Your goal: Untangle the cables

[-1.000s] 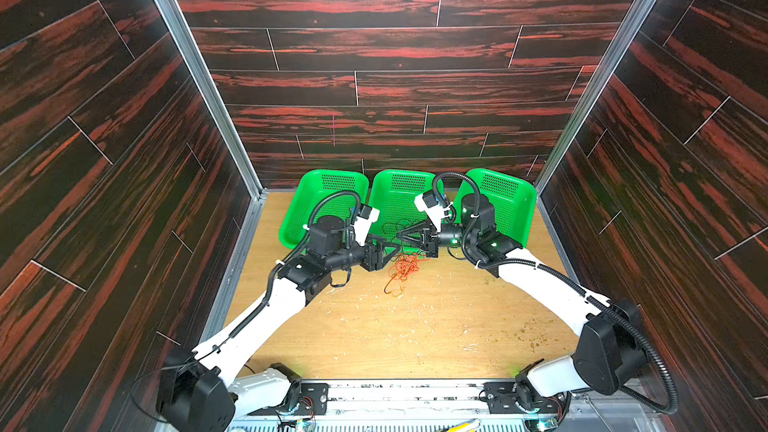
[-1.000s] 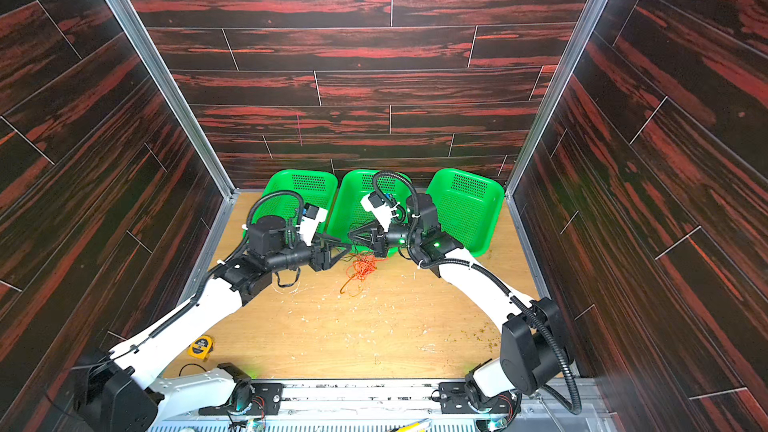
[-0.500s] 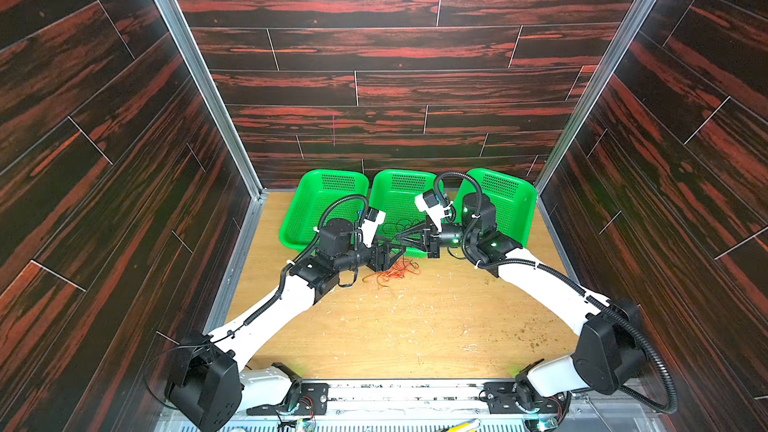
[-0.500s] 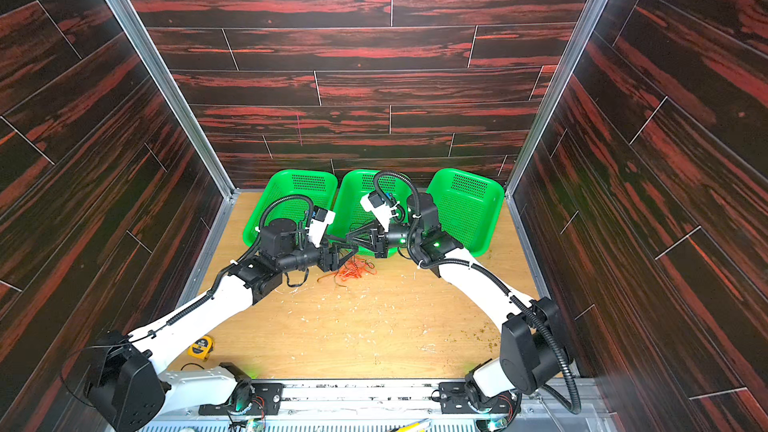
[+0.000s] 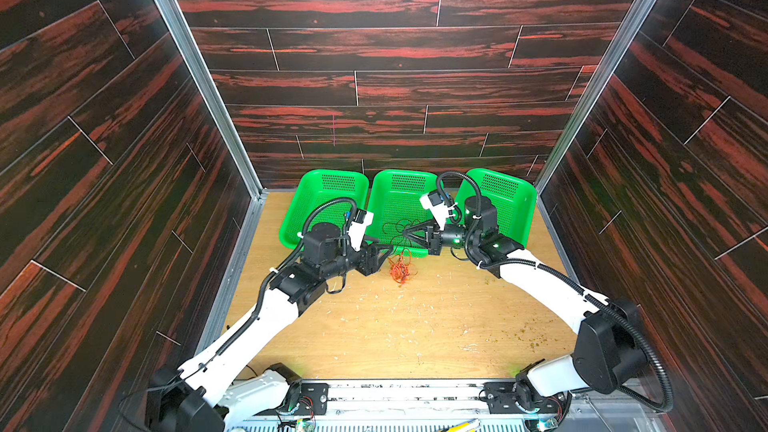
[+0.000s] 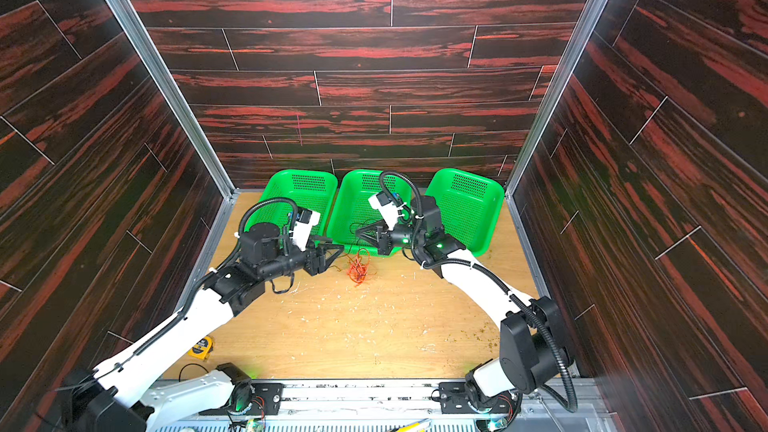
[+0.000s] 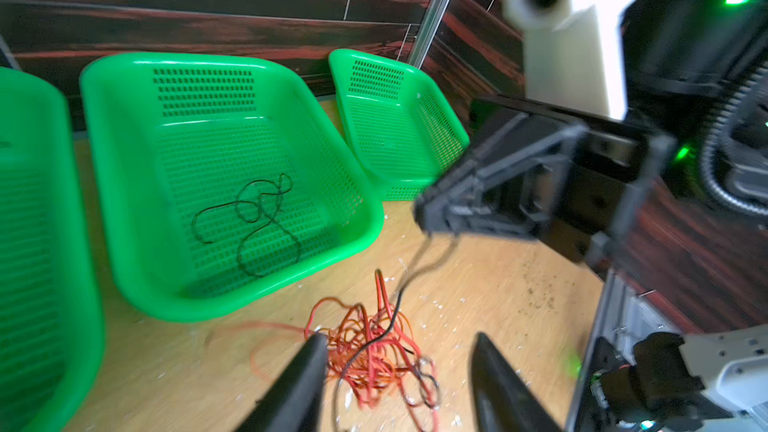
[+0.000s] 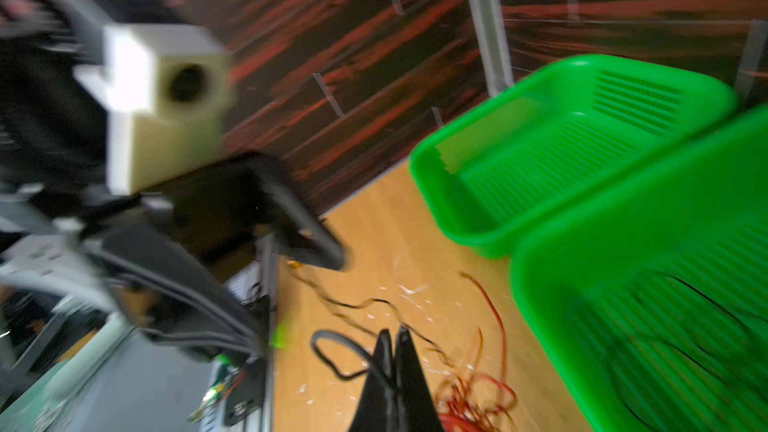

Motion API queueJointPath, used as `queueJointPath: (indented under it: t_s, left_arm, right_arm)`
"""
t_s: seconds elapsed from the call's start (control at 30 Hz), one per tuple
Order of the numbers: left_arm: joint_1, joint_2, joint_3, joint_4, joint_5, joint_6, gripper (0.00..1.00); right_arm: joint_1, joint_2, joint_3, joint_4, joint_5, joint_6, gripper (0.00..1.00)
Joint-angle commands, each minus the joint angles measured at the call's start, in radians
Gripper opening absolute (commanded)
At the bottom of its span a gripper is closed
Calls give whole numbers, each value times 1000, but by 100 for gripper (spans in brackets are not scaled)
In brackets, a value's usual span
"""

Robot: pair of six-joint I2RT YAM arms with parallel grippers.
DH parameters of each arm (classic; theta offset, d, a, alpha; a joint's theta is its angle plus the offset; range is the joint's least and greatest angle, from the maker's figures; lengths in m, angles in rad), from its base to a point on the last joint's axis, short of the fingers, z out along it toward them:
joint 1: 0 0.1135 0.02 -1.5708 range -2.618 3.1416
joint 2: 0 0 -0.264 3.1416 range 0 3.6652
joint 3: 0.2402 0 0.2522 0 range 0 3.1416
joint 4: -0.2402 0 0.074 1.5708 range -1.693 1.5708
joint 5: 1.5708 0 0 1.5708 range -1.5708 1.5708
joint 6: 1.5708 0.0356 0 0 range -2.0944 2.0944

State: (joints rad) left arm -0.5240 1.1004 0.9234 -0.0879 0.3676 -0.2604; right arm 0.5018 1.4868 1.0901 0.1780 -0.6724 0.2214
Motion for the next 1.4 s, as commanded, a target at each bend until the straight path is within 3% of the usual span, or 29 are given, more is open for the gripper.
queueJointPath:
  t_s: [0.0,0.17,0.3,0.33,0.4,0.5,0.63,0.8,1.07,1.13,1.27,1.33,1.37]
  left_arm:
    - [-1,-55,-34,-69,-66,-7,52]
    - [-2,-96,-75,-95,-179,-32,40]
    - [-2,-124,-64,-163,-357,-39,33]
    - [-3,-131,-66,-179,-405,-46,36]
    - [-2,-144,-76,-181,-416,-34,58]
    - [-2,-149,-80,-175,-395,-30,67]
    - [-1,-175,-77,-211,-461,-14,68]
    - [-2,-235,-101,-257,-638,0,68]
    - [-1,-244,-92,-311,-709,7,66]
    - [-1,-244,-99,-300,-663,24,66]
    - [-2,-212,-147,-140,-362,73,72]
    - [-4,-169,-164,-45,-271,48,93]
    - [-9,-142,-169,2,-225,40,99]
  right_arm:
    - [-13,-10,-13,-32,96,0,0]
    - [-18,11,15,-132,191,-42,0]
    - [-18,9,6,-151,223,-50,0]
    - [-19,10,4,-155,221,-51,0]
    - [-18,17,2,-171,202,-60,0]
    - [-15,46,6,-205,168,-63,0]
    - [2,64,-1,-245,178,-78,0]
    - [3,41,-26,-254,233,-76,0]
    - [3,-31,-9,-354,386,-82,0]
    - [2,-36,6,-390,374,-94,0]
    - [4,-27,13,-405,297,-112,0]
    - [6,-19,17,-409,280,-123,0]
    - [6,-16,18,-411,272,-127,0]
